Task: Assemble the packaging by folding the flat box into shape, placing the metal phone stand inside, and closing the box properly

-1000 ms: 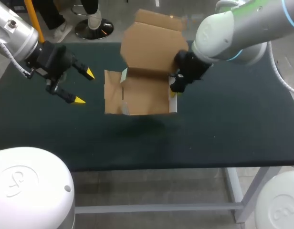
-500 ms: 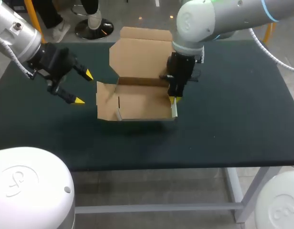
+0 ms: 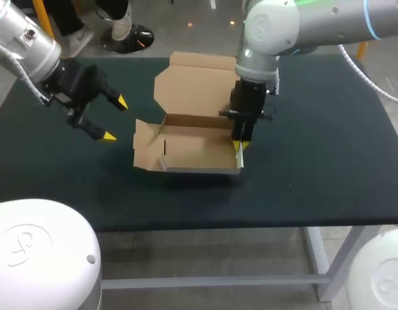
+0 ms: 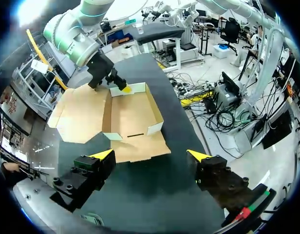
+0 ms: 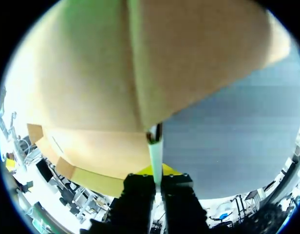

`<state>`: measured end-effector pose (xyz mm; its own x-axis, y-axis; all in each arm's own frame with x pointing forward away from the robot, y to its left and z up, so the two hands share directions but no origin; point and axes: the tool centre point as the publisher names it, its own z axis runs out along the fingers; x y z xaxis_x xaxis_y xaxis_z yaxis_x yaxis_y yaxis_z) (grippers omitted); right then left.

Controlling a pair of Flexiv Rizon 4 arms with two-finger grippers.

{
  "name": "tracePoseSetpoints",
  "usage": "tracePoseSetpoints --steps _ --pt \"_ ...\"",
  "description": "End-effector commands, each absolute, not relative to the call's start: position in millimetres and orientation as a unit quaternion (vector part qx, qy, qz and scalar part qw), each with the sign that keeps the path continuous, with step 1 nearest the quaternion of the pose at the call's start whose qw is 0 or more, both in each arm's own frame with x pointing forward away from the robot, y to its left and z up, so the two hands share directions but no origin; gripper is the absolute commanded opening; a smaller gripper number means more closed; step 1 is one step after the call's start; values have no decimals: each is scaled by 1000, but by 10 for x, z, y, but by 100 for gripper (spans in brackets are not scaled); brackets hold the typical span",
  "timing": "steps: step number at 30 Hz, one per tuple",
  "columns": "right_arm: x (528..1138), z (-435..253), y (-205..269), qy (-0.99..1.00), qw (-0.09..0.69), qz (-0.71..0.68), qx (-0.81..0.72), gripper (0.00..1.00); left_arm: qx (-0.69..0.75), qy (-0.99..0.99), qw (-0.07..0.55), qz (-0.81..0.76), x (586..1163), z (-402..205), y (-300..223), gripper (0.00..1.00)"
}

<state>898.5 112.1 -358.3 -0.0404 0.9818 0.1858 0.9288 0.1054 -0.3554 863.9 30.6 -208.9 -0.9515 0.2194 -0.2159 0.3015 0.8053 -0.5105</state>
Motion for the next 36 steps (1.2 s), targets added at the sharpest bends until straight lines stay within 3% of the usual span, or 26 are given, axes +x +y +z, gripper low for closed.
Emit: tracePoseSetpoints --steps 1,25,36 --pt "8920 -3594 1118 -716 193 79 -667 0 137 949 67 -278 8670 -2105 295 100" --pt "8794 -3793 996 -694 214 164 -668 0 133 955 35 -262 8755 -2328 226 100" --pt "8756 -3877 1014 -692 229 179 -661 0 110 957 60 -261 8779 -2414 281 100"
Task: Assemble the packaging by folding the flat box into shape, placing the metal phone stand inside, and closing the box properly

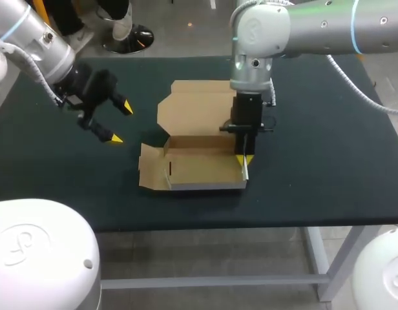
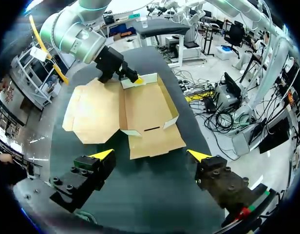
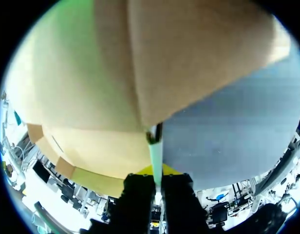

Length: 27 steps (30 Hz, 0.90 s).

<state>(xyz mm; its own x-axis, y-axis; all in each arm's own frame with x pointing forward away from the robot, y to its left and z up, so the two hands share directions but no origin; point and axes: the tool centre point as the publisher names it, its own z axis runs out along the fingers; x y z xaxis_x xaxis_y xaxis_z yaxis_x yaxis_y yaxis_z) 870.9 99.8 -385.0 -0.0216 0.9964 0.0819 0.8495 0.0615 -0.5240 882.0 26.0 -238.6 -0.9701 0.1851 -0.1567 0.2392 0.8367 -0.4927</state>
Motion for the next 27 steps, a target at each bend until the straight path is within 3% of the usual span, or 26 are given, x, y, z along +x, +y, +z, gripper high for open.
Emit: tracePoseSetpoints --steps 1,27 --pt "8754 -3884 1012 -692 230 180 -660 0 110 958 60 -259 8779 -2421 280 100" --pt "8819 -3920 1006 -690 241 190 -656 0 116 959 58 -251 8781 -2441 280 100"
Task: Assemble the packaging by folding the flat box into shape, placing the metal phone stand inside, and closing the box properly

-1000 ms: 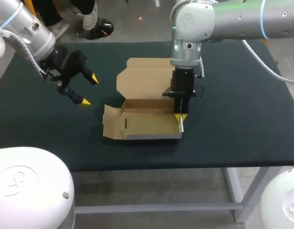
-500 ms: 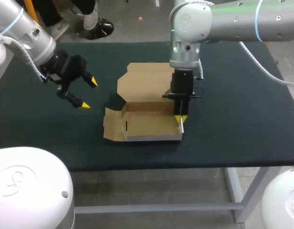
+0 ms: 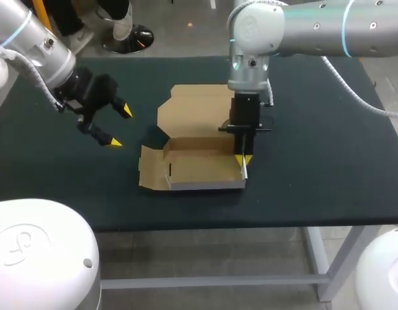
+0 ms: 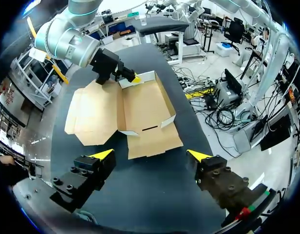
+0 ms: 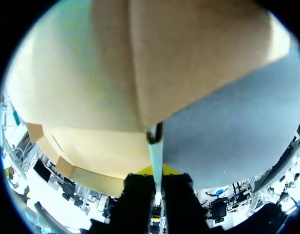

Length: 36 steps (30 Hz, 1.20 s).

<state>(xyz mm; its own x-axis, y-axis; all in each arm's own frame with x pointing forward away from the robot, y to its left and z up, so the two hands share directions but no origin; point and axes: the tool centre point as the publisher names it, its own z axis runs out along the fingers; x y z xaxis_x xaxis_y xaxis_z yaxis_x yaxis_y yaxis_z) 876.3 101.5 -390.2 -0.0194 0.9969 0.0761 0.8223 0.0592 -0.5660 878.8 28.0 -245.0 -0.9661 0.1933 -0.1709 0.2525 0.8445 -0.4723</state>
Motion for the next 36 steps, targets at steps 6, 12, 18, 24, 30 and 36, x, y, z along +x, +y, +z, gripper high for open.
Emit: tracePoseSetpoints --steps 6,12,18,24,30,36 --pt "8825 -3962 1012 -685 248 194 -657 0 116 959 58 -251 8781 -2441 280 100" --pt "8824 -3978 1019 -670 248 211 -667 0 116 959 58 -251 8781 -2441 280 100" --pt "8860 -4012 1037 -666 241 221 -670 0 116 959 58 -251 8781 -2441 280 100" --pt "8862 -4056 1057 -667 231 213 -676 0 116 959 58 -251 8781 -2441 280 100" --pt "8854 -4077 1055 -666 221 200 -684 2 116 959 58 -251 8781 -2441 280 100" --pt "8854 -4081 1048 -666 211 191 -690 10 116 959 58 -251 8781 -2441 280 100"
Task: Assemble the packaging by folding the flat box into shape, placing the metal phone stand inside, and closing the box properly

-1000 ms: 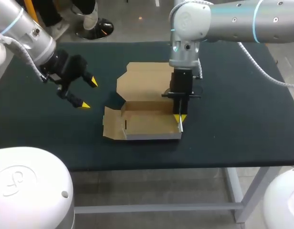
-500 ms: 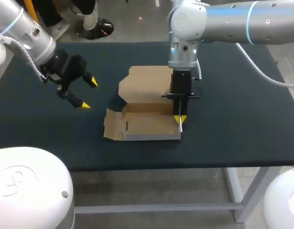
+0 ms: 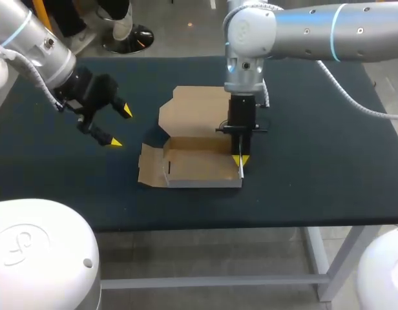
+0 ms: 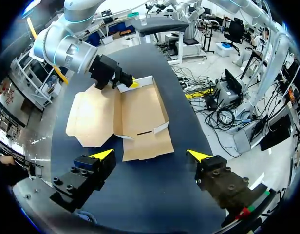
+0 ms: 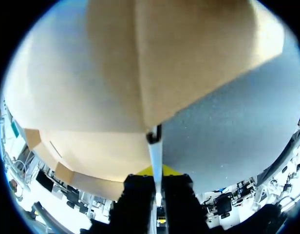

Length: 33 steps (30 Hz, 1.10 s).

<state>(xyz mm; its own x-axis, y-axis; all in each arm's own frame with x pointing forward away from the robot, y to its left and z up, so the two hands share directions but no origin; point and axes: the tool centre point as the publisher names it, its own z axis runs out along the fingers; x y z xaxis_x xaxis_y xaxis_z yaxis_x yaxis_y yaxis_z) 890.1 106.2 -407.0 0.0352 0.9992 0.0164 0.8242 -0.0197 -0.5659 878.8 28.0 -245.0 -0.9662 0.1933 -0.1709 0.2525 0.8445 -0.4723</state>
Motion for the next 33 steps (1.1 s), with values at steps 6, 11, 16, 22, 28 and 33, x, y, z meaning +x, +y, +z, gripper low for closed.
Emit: tracePoseSetpoints --steps 6,11,16,22,28,33 --pt "8874 -4084 1045 -665 200 181 -696 11 116 959 58 -251 8781 -2441 280 100" --pt "8896 -4103 1065 -664 192 175 -701 10 116 959 58 -251 8781 -2441 280 100" --pt "8913 -4107 1080 -663 181 169 -707 10 116 959 58 -251 8781 -2441 280 100" --pt "8929 -4107 1104 -664 166 160 -711 14 116 959 58 -251 8781 -2441 280 100" --pt "8952 -4119 1123 -657 147 152 -723 14 116 959 58 -251 8781 -2441 280 100" --pt "8959 -4121 1132 -652 124 137 -736 11 116 959 58 -251 8781 -2441 280 100"
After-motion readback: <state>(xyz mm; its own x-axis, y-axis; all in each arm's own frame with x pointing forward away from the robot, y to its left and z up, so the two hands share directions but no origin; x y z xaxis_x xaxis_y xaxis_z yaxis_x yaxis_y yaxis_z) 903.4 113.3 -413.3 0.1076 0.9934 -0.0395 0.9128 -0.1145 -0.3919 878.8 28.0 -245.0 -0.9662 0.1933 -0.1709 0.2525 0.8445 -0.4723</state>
